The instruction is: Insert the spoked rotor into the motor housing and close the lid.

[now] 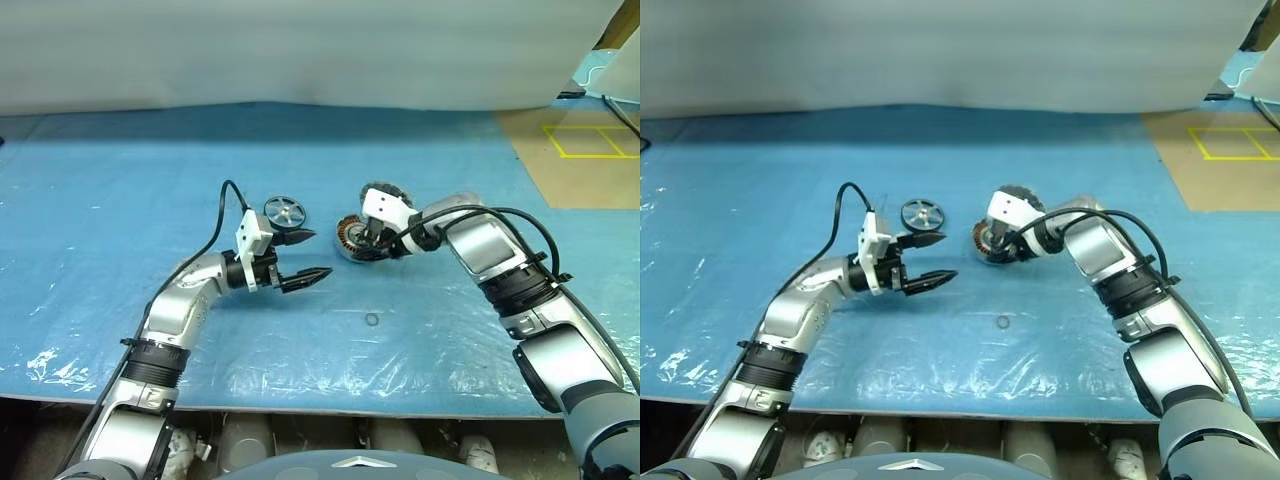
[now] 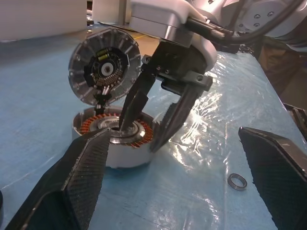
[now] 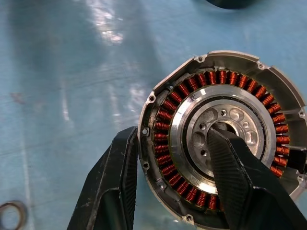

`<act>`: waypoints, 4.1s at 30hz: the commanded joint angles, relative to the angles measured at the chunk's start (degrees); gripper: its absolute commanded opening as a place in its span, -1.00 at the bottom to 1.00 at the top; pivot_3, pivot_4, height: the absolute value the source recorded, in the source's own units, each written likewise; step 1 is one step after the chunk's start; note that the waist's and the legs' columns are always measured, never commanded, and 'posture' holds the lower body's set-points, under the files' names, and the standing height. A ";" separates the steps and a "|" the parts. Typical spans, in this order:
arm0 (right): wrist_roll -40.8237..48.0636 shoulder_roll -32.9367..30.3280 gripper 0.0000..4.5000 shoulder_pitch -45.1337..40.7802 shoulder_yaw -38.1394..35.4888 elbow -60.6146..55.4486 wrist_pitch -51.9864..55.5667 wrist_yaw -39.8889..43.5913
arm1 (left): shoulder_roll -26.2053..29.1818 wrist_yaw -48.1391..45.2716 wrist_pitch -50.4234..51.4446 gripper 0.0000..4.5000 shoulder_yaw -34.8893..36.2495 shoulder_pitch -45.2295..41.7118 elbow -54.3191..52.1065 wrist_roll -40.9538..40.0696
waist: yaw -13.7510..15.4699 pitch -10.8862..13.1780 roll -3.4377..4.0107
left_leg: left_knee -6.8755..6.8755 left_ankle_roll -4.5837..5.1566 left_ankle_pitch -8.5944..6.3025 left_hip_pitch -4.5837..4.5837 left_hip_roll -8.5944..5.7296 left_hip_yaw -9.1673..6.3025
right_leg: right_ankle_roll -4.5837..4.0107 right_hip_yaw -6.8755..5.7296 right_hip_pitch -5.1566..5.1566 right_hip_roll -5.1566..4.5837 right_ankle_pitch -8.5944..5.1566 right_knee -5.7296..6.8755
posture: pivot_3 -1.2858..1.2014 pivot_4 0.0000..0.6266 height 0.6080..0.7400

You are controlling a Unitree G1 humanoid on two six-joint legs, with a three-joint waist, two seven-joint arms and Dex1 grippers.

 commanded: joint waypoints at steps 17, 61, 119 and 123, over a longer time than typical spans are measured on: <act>-6.03 -0.08 -0.18 1.46 9.47 -3.51 -17.93 8.76 | 4.14 0.98 4.74 1.00 3.95 2.05 -5.77 -4.07 | -0.52 -0.04 -0.10 | 0.01 -0.05 -0.04 0.04 0.01 0.00 | -0.01 0.02 0.00 0.01 -0.01 0.02 | 0.03 -0.52 1.00; 19.26 -7.11 0.99 43.48 -28.14 -36.36 -1.76 -7.11 | 12.41 -7.31 -0.08 1.00 -0.23 7.08 -11.72 -0.60 | 0.48 -0.07 -0.17 | -0.28 -0.07 -0.08 0.08 -0.01 0.05 | 0.00 0.04 0.05 -0.03 -0.02 -0.39 | 0.03 -0.52 1.00; 22.06 -7.01 -0.72 40.49 -23.96 -25.14 -9.17 -14.79 | 6.86 -15.25 -24.41 1.00 -2.26 0.00 15.89 7.87 | 0.31 -0.12 -0.20 | -0.27 -0.07 -0.08 0.17 -0.05 0.05 | 0.00 0.03 0.23 -0.05 -0.02 -0.50 | 0.03 -0.52 1.00; 26.61 -6.10 -0.72 35.90 -25.11 -30.11 -5.48 -15.03 | 4.33 -10.74 -18.56 1.00 -1.29 -2.14 12.75 6.10 | 0.26 -0.11 -0.19 | -0.27 -0.07 -0.07 0.11 -0.04 0.05 | 0.00 0.02 0.18 -0.04 -0.02 -0.49 | 0.03 -0.52 1.00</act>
